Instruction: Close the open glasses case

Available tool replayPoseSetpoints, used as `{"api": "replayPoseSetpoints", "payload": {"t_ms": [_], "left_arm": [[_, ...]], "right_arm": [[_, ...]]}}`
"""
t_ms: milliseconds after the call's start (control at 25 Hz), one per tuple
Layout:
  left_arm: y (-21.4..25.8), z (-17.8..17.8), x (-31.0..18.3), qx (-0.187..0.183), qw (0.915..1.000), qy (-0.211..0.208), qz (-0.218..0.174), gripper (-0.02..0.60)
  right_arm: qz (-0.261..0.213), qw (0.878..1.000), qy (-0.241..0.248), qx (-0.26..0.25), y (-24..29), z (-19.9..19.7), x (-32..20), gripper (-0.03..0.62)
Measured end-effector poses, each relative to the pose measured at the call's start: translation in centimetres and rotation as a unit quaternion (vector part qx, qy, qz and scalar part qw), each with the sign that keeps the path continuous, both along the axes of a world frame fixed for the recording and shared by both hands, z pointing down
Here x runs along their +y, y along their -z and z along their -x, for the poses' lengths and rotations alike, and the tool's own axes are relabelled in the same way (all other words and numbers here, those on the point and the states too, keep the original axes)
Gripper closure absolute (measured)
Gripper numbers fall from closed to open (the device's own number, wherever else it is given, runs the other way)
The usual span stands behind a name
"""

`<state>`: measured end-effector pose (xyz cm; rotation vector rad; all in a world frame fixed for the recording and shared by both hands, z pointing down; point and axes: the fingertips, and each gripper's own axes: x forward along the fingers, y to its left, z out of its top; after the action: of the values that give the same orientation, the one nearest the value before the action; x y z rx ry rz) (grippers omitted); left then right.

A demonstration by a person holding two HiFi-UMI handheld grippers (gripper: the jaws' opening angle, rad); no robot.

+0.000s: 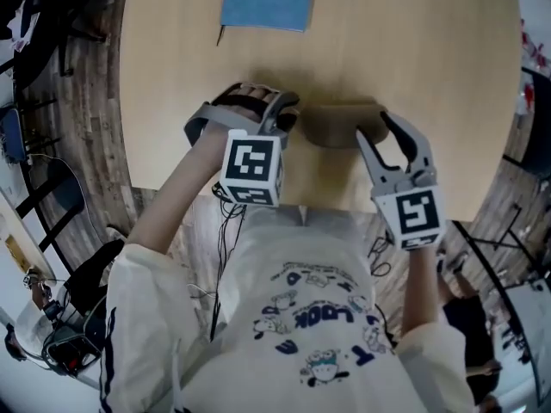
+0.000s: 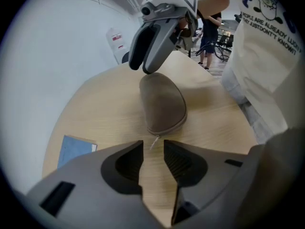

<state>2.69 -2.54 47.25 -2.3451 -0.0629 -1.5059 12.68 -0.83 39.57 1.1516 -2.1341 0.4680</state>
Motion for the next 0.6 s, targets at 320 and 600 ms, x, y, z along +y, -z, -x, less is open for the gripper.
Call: {"api": "replayPoseSetpoints", "payload": {"t_ms": [320, 600], "left_arm": [[-0.6, 0.0, -0.4, -0.010, 0.9977, -0.066, 0.015, 0.480], [-0.1, -0.4, -0.4, 0.002, 0.9965, -0.080, 0.023, 0.545]], "right_arm": [[0.035, 0.998, 0.051, 0.017, -2.1, 1.6, -1.1, 0.425], [0.045, 0.996, 0.080, 0.018, -1.6, 1.0, -1.3, 0.416]]}}
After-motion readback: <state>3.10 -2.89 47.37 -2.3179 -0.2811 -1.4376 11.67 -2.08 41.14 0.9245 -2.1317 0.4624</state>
